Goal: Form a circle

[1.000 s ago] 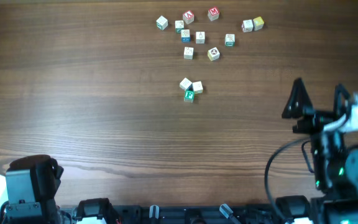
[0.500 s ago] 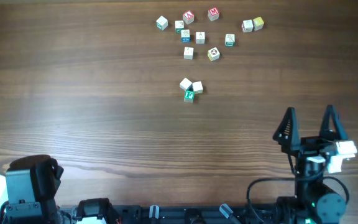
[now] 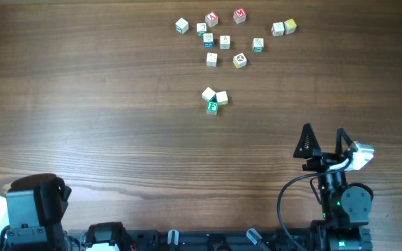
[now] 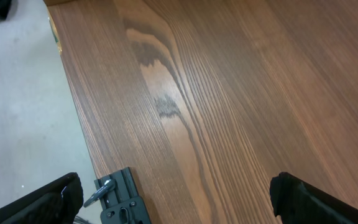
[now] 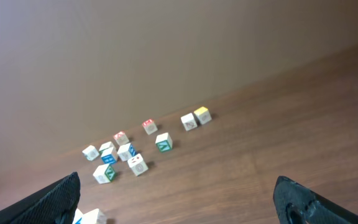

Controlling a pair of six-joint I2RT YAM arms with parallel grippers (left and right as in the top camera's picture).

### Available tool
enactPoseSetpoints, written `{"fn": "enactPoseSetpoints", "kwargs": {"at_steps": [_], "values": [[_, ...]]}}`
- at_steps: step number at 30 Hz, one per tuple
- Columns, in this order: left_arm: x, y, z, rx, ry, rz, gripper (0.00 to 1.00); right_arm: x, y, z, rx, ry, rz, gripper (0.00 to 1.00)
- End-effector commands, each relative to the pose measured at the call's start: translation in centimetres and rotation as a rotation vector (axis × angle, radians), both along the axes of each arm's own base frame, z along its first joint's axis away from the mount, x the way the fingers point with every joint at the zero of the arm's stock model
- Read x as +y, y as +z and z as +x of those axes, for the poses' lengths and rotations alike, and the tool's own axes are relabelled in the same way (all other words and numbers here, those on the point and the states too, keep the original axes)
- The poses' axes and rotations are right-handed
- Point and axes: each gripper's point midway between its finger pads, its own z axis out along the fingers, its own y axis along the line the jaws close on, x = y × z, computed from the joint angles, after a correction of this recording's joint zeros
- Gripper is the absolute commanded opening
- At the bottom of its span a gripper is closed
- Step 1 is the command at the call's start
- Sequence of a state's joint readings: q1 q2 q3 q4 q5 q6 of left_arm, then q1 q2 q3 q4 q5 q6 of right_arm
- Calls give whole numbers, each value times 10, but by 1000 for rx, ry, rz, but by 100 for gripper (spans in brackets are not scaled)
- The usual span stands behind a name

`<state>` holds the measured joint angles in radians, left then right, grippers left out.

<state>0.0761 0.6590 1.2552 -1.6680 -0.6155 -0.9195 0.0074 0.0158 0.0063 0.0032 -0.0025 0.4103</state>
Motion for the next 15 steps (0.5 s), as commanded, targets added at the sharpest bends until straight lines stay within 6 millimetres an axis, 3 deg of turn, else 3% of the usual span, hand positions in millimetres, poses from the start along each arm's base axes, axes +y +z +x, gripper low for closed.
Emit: {"fn": "enactPoseSetpoints", "kwargs": {"at_steps": [1, 7, 12, 15], "values": [[1, 1, -1, -11, 17, -1, 100, -3, 1, 0, -4, -15, 119, 100], [1, 0, -1, -11, 17, -2, 100, -3, 1, 0, -4, -15, 118, 100], [1, 1, -1, -11, 17, -1, 100, -3, 0, 0, -2, -13, -105, 99], [1, 1, -1, -11, 17, -1, 100, -3, -6, 2, 24, -12, -140, 100]]}}
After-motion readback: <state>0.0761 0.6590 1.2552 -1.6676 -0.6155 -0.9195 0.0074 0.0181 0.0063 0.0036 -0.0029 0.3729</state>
